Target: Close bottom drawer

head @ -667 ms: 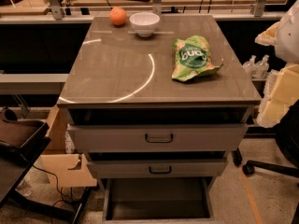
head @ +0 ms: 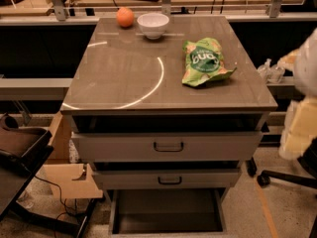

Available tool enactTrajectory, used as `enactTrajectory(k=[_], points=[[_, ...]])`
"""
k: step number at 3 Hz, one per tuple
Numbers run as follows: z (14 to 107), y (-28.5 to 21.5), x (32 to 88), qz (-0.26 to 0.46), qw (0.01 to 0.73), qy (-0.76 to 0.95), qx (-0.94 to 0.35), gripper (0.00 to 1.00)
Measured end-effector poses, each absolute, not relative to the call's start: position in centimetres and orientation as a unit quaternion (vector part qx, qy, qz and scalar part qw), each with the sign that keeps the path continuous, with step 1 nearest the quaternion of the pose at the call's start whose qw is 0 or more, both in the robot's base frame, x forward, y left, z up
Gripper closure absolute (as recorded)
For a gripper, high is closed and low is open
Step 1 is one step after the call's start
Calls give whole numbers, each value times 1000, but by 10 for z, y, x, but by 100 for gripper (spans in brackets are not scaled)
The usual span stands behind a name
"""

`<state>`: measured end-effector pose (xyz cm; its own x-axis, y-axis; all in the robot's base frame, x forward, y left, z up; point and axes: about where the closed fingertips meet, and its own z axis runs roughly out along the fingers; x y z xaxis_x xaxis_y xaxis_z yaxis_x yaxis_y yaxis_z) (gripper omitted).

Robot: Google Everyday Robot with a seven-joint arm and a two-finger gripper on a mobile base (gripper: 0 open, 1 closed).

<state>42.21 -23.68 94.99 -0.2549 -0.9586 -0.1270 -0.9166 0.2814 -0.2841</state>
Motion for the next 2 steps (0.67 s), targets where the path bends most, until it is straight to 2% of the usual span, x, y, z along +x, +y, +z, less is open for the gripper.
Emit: enactTrajectory(k=[2], points=[[840,-289,383,-124,66,799,-585,0]])
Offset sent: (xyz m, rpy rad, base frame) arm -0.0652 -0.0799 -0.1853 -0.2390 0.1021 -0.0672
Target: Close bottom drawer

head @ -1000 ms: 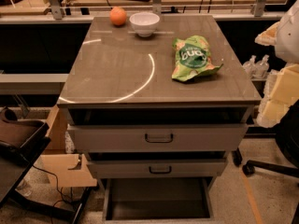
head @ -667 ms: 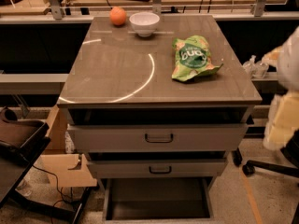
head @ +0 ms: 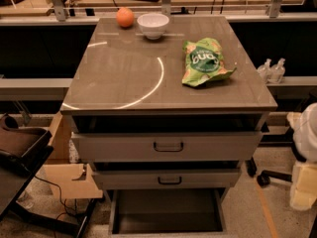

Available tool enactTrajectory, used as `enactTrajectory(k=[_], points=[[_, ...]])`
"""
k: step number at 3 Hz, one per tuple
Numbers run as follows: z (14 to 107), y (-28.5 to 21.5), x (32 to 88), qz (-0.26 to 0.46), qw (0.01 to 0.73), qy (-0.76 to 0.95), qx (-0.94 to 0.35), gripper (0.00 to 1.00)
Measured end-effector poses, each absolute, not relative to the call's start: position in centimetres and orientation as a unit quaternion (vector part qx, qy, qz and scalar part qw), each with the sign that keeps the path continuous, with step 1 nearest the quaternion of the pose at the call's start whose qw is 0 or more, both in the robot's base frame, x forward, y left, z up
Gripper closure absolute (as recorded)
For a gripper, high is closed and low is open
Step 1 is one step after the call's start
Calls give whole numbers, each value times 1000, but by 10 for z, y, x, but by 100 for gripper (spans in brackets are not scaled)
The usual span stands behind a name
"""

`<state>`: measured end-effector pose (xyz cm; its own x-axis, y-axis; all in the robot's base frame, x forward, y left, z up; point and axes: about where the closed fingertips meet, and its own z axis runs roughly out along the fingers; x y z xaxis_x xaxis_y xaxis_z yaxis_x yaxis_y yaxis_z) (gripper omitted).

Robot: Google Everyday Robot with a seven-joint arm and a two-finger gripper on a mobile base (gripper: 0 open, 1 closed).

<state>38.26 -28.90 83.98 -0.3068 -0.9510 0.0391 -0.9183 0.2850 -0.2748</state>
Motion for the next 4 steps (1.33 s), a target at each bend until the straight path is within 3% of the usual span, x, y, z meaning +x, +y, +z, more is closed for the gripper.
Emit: enactTrajectory(k=[3,4], points=[[785,-296,368,-120,73,799,-585,0],[732,-324,348,-108,48,822,-557,0]])
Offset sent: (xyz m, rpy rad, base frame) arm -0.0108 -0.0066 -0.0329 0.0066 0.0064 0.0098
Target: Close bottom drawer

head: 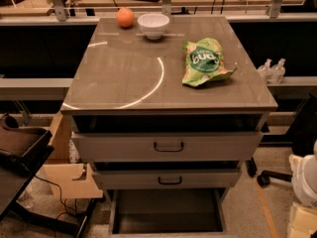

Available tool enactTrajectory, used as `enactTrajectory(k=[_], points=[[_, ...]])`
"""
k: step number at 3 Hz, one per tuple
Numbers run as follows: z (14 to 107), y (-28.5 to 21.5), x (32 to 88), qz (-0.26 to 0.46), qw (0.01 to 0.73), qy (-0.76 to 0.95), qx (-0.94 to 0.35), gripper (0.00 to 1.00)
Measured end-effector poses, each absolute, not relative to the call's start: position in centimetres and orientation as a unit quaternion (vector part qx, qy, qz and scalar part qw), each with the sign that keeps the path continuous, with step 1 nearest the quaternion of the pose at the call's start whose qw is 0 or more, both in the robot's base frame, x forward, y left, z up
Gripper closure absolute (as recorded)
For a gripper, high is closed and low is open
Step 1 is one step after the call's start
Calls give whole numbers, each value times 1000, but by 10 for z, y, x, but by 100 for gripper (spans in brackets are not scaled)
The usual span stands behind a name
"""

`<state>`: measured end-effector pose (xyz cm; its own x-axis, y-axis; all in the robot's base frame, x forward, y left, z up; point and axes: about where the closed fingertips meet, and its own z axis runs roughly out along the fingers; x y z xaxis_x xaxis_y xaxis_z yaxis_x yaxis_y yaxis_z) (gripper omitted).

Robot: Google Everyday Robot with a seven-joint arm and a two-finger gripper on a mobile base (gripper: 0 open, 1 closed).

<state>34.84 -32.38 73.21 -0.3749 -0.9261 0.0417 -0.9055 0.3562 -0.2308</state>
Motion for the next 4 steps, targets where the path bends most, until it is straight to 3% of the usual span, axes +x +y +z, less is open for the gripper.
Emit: enactTrajectory(k=[2,4], points=[[610,-381,295,-53,-21,835,-548,0],[530,-359,271,24,-33,813,-581,0]])
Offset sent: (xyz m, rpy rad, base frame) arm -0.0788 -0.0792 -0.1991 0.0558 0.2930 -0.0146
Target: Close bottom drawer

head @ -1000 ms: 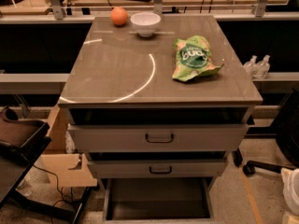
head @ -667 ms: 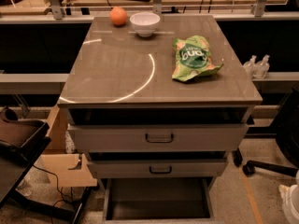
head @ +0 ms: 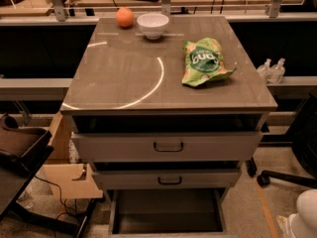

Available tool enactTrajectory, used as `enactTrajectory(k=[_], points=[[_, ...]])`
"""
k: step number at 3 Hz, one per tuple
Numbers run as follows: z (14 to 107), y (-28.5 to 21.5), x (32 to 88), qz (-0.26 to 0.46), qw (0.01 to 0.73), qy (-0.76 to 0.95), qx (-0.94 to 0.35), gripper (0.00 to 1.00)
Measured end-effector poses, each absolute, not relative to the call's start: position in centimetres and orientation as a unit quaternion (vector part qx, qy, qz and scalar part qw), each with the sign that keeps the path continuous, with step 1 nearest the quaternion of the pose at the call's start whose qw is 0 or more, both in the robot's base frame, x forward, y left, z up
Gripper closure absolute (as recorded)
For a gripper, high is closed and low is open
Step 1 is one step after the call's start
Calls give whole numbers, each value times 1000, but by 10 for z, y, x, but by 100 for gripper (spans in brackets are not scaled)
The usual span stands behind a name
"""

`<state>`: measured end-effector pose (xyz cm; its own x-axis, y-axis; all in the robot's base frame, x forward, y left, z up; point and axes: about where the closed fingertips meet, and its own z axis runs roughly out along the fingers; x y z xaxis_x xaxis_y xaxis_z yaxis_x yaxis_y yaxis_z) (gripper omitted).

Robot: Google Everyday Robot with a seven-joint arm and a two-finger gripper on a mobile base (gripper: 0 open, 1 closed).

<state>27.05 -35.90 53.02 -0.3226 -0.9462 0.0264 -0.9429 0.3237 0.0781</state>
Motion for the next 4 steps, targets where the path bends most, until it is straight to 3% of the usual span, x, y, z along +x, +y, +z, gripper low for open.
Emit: enactTrajectory(k=[1,4], points=[[509,-341,263,-41,46,-799,598,18],[478,-329,263,-58,37,-791,608,88]])
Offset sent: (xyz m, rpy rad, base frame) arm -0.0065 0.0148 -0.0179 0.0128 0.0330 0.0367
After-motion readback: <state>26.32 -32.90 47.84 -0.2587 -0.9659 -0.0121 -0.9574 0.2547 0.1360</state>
